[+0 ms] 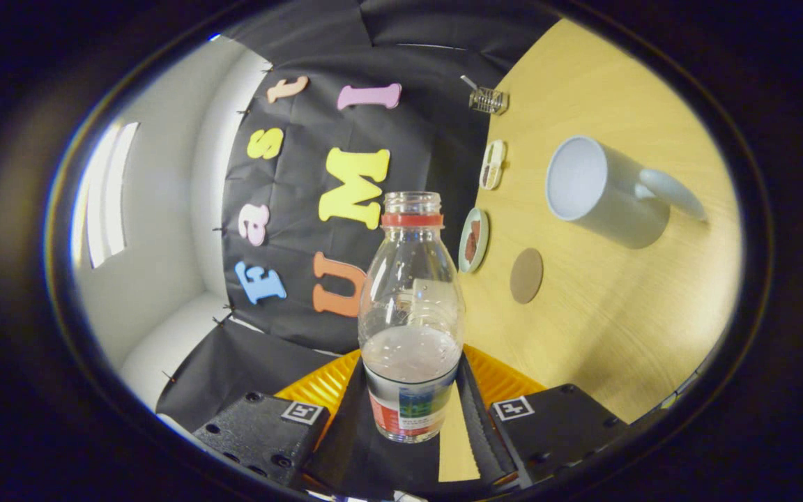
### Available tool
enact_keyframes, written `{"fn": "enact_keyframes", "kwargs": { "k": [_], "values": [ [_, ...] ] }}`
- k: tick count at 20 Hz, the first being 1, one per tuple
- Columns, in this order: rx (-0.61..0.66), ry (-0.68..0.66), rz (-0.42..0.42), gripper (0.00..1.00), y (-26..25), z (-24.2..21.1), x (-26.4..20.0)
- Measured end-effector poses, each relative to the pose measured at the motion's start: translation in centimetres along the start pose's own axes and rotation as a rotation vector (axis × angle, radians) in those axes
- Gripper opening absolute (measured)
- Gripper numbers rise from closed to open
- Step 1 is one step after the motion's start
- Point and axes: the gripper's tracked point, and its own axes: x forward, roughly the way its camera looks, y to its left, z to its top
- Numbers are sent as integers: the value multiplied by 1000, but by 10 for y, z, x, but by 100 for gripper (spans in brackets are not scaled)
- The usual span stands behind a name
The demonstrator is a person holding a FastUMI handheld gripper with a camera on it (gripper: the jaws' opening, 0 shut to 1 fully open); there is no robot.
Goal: Take the bottle from table, then pour the juice into the cup, finally place the bottle on the coaster
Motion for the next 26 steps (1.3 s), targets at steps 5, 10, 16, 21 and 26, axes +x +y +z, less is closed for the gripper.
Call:
{"fn": "enact_keyframes", "kwargs": {
  "k": [5,10,16,21,26],
  "values": [
    [137,-8,-6,74,0,8,-9],
    [229,-12,-7,74,0,4,-2],
    [303,-16,-2,74,1,4,-1],
    [332,-13,-7,74,7,3,7],
    [360,-12,1,74,13,6,10]
  ]
}}
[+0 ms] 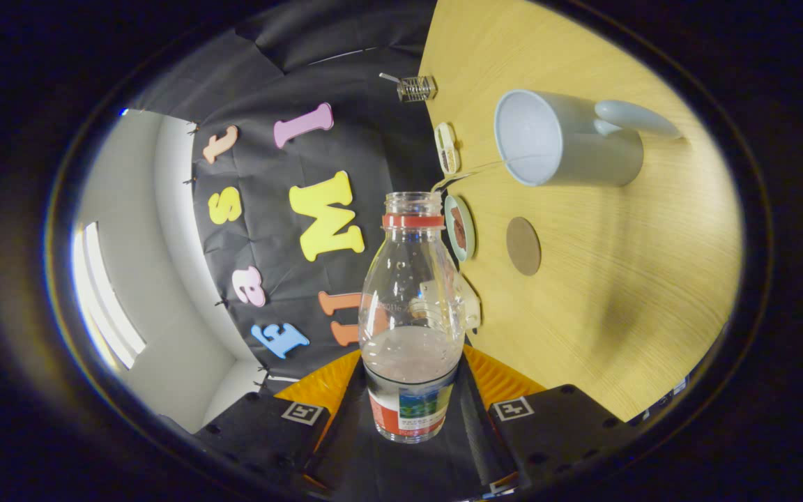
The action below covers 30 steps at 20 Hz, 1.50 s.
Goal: Take the bottle from table, then pour the juice into the cup, finally place the bottle on the coaster
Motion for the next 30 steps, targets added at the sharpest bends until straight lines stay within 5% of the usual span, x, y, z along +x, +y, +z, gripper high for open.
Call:
{"fn": "enact_keyframes", "kwargs": {
  "k": [30],
  "values": [
    [180,13,3,74,29,8,6]
  ]
}}
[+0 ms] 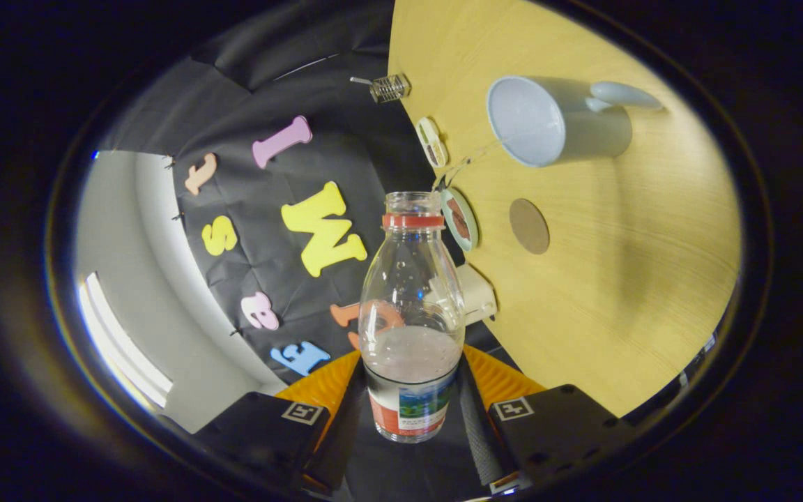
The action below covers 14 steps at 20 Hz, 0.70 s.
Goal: Take the bottle from table, then pour the juice into the cup, finally place the bottle on the coaster
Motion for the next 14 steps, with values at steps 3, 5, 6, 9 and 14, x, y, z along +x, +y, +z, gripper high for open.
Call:
{"fn": "enact_keyframes", "kwargs": {
  "k": [3,5,6,9,14],
  "values": [
    [14,-2,2,73,4,2,0],
    [29,0,0,73,3,0,0],
    [41,2,-1,73,4,0,0],
    [70,10,-1,74,9,-1,2],
    [107,-5,9,74,21,9,6]
  ]
}}
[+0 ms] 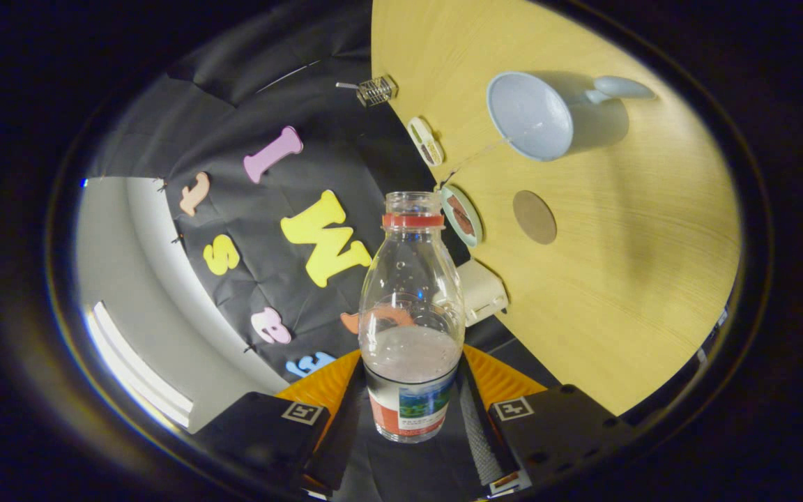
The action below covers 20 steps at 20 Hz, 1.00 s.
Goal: Take the bottle from table, then pour the juice into the cup, finally place the bottle on the coaster
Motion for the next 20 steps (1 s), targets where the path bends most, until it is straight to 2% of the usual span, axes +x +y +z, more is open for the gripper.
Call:
{"fn": "enact_keyframes", "kwargs": {
  "k": [5,12,17,20],
  "values": [
    [100,-28,7,73,7,9,5],
    [157,-39,50,73,24,9,6],
    [141,-31,43,74,25,6,3],
    [59,-23,30,73,24,4,-2]
  ]
}}
